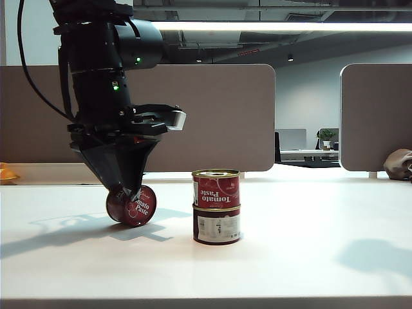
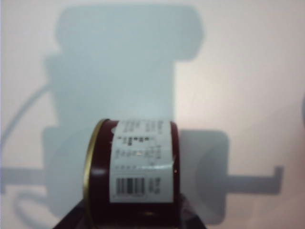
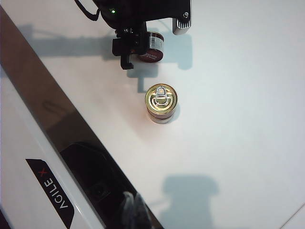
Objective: Pick up the cans one by one and stack them together.
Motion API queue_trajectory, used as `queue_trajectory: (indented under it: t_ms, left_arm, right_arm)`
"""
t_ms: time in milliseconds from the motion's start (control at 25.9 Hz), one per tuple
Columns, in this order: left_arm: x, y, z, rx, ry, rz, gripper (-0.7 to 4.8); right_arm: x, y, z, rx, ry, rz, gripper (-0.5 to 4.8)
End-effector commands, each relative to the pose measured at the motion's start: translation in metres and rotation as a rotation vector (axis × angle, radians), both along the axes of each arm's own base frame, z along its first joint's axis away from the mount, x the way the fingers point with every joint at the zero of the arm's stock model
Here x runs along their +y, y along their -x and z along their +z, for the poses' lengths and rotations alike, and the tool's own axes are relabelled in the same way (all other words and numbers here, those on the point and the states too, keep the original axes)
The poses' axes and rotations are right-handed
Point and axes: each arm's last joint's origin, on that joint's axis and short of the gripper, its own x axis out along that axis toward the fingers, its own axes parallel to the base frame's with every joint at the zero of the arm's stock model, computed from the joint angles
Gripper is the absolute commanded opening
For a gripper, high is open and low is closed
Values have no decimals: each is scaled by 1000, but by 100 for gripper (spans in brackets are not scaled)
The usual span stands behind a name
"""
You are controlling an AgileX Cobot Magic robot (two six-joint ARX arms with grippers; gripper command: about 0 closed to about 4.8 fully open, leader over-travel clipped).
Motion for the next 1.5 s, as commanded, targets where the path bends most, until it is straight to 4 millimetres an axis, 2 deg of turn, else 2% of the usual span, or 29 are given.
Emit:
queue_trajectory:
  t_ms: [39,193,270,463,579,694,771,1157,1504]
  left_arm:
    - [0,-1,1,-8,2,3,209]
    - [1,-2,1,-33,-38,19,198]
    - [1,-2,1,-40,-50,23,175]
    - [2,-3,1,-57,-73,32,167]
    - [3,-4,1,-92,-126,55,111]
    - [4,-4,1,-99,-136,64,107]
    - [4,-4,1,-111,-152,85,85]
    - [7,7,-16,-143,-305,120,82]
    - [-1,18,-15,-221,-476,109,83]
  right_arm:
    - [-1,1,1,-4,-9,2,-5]
    - [-1,1,1,-4,-9,2,-5]
    - [-1,1,1,-3,-9,2,-5]
    - [-1,1,1,0,-6,2,-5]
    - [-1,1,1,2,-4,2,-5]
    - [-1,1,1,1,-4,2,-5]
    - [-1,1,1,1,-4,2,-5]
    - [-1,1,1,-10,-6,9,-5]
    - [0,0,3,-32,-16,17,-5]
